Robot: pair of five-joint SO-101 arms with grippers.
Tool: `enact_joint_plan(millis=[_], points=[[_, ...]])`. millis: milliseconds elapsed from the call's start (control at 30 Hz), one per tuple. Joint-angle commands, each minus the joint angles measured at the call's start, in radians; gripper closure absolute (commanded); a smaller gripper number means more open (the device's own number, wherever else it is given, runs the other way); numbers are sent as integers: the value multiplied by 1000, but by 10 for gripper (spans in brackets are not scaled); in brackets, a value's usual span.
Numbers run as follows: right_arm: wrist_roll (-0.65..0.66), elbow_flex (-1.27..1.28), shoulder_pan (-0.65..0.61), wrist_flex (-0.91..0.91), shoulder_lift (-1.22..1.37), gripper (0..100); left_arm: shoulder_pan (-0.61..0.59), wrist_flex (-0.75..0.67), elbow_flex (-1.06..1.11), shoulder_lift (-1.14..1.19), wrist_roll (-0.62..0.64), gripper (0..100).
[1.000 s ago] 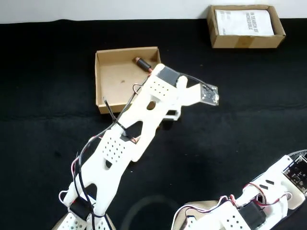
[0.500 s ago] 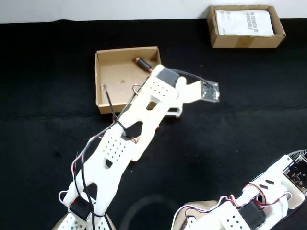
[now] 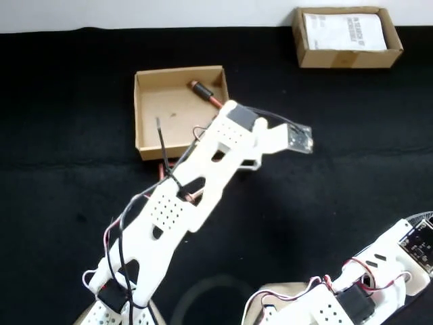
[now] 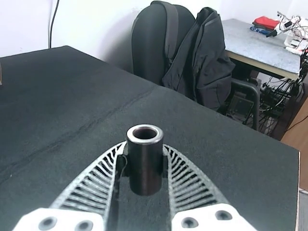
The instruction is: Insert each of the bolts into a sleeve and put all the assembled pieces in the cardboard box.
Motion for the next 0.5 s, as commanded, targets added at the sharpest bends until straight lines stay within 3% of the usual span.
enact_joint_plan(millis=[0,167,333,467], points=[[2,130,-8,21,-18,992,-1,-44,-19,2,11,985],[2,128,-4,25,-18,992,16,5,-44,-16,91,991],[5,120,-8,25,-18,992,27,167,-180,-79,130,991],[112,131,-104,31,-16,992,30,235,-275,-150,226,991]])
